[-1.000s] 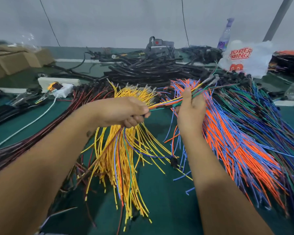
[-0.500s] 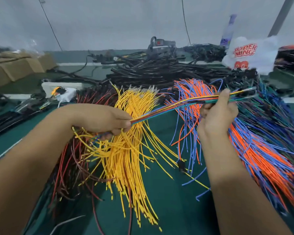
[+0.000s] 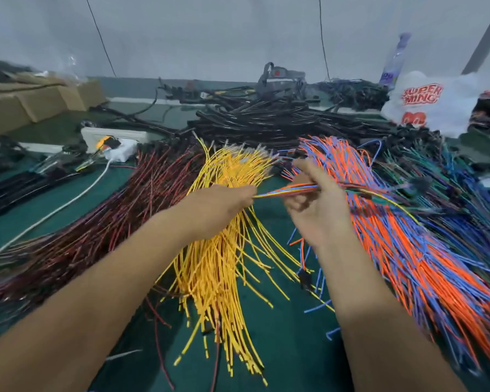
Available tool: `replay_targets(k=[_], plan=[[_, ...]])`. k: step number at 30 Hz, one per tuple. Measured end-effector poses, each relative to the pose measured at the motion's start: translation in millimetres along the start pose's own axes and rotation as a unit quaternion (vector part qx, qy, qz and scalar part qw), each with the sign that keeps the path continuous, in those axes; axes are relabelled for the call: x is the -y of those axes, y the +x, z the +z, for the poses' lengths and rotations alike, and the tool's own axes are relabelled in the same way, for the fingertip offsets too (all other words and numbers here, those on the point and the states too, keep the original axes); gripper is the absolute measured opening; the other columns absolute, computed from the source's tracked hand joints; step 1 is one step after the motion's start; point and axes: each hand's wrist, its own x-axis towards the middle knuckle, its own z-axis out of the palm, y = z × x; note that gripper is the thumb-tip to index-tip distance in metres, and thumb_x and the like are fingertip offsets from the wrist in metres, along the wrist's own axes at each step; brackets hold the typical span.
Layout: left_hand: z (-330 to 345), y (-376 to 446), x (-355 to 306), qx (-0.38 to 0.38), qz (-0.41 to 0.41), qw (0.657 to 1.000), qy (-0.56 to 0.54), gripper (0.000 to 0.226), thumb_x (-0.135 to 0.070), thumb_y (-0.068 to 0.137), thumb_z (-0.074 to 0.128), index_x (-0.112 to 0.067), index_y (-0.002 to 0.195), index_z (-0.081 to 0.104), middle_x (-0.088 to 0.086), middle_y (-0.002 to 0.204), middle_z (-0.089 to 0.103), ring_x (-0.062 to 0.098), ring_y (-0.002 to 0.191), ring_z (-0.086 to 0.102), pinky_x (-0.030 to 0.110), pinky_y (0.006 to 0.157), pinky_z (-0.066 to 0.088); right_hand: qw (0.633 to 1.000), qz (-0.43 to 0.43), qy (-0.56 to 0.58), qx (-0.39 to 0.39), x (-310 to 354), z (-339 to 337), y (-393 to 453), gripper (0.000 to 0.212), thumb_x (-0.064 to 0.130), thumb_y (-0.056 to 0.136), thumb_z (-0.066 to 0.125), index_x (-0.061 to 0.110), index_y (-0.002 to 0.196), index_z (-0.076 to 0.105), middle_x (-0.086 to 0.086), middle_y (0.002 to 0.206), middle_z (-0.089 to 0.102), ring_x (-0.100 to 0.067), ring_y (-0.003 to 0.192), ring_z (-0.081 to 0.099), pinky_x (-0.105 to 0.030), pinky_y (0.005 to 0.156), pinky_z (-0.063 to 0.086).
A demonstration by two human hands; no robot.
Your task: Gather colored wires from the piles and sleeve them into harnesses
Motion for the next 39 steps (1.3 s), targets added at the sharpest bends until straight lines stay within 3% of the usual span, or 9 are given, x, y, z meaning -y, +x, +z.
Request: replay_targets(k=[3, 9, 14, 18, 21, 26, 31, 35, 39], plan=[[8, 10, -7, 0.012, -0.049, 0.986, -0.161, 0.025, -0.028, 0.104, 0.033, -0.011, 0.109, 0.050, 0.018, 0.086, 0.055, 0.026, 0.074, 0.052, 0.049, 0.077, 0.046, 0.983, -0.012, -0.181, 0.016, -17, -4, 4, 0.018, 0.014, 0.094, 0.056, 0.016, 0.077, 0.057, 0.007, 0.047, 0.034, -0.006, 0.037, 0.029, -0.017, 0.038, 0.021], [5, 14, -13, 0.089, -0.025, 0.986, -0.136, 0.025, -0.029, 0.104, 0.033, -0.024, 0.083, 0.045, -0.002, 0.073, 0.047, 0.013, 0.065, 0.043, 0.029, 0.058, 0.035, 0.945, 0.014, -0.326, 0.013, -22, -10, 4, 0.029, 0.036, 0.095, 0.058, 0.018, 0.073, 0.063, 0.002, 0.047, 0.052, -0.009, 0.038, 0.040, -0.018, 0.038, 0.027], [-27, 4, 16, 0.270, -0.111, 0.870, -0.397, 0.024, -0.029, 0.103, 0.039, -0.016, 0.105, 0.059, -0.009, 0.062, 0.038, 0.005, 0.049, 0.030, 0.016, 0.043, 0.028, 0.947, 0.020, -0.318, 0.034, -22, -8, 4, 0.036, 0.031, 0.100, 0.051, 0.011, 0.074, 0.065, -0.001, 0.049, 0.057, -0.009, 0.040, 0.045, -0.018, 0.040, 0.033], [-25, 4, 16, 0.058, -0.079, 0.993, -0.058, 0.035, -0.040, 0.101, 0.036, -0.021, 0.085, 0.060, -0.007, 0.062, 0.045, 0.010, 0.053, 0.042, 0.025, 0.048, 0.033, 0.968, 0.003, -0.247, -0.046, -19, -10, 7, 0.032, 0.028, 0.101, 0.051, 0.011, 0.077, 0.062, 0.003, 0.048, 0.055, -0.006, 0.038, 0.044, -0.017, 0.040, 0.033], [3, -4, 4, -0.095, -0.033, 0.995, 0.005, 0.031, -0.040, 0.102, 0.030, -0.020, 0.085, 0.046, -0.004, 0.067, 0.052, 0.016, 0.061, 0.050, 0.030, 0.052, 0.039, 0.981, 0.009, -0.187, -0.060, -17, -10, 7, 0.029, 0.028, 0.100, 0.051, 0.012, 0.077, 0.061, 0.003, 0.049, 0.054, -0.007, 0.041, 0.044, -0.017, 0.042, 0.035], [38, 10, -10, -0.147, 0.003, 0.989, 0.021, 0.021, -0.033, 0.103, 0.032, -0.023, 0.086, 0.038, -0.005, 0.059, 0.035, 0.027, 0.062, 0.045, 0.035, 0.052, 0.027, 0.964, 0.020, -0.265, 0.001, -26, -8, 5, 0.024, 0.022, 0.097, 0.056, 0.015, 0.075, 0.060, 0.000, 0.053, 0.054, -0.008, 0.042, 0.045, -0.020, 0.043, 0.034], [44, 11, -8, -0.170, 0.001, 0.981, -0.090, 0.021, -0.031, 0.101, 0.037, -0.026, 0.085, 0.050, -0.008, 0.065, 0.048, 0.019, 0.065, 0.049, 0.034, 0.056, 0.033, 0.949, -0.018, -0.311, 0.044, -29, -9, 4, 0.019, 0.012, 0.094, 0.060, 0.013, 0.075, 0.061, 0.002, 0.055, 0.059, -0.008, 0.048, 0.052, -0.019, 0.046, 0.040], [30, 4, -2, -0.216, -0.034, 0.898, -0.381, 0.020, -0.016, 0.093, 0.059, -0.031, 0.083, 0.068, -0.014, 0.064, 0.064, 0.001, 0.058, 0.054, 0.011, 0.056, 0.042, 0.969, -0.013, -0.245, 0.038, -28, -10, 3, 0.012, 0.011, 0.094, 0.060, 0.010, 0.082, 0.061, -0.001, 0.059, 0.064, -0.010, 0.052, 0.057, -0.020, 0.051, 0.046], [22, 1, 0, -0.190, -0.076, 0.765, -0.611, 0.006, -0.015, 0.076, 0.073, -0.018, 0.076, 0.077, 0.005, 0.070, 0.072, 0.008, 0.060, 0.064, 0.017, 0.057, 0.053, 0.982, 0.006, -0.179, 0.053, -29, -8, 1, 0.008, 0.011, 0.092, 0.060, 0.009, 0.085, 0.060, -0.001, 0.060, 0.064, -0.009, 0.052, 0.057, -0.018, 0.052, 0.047]])
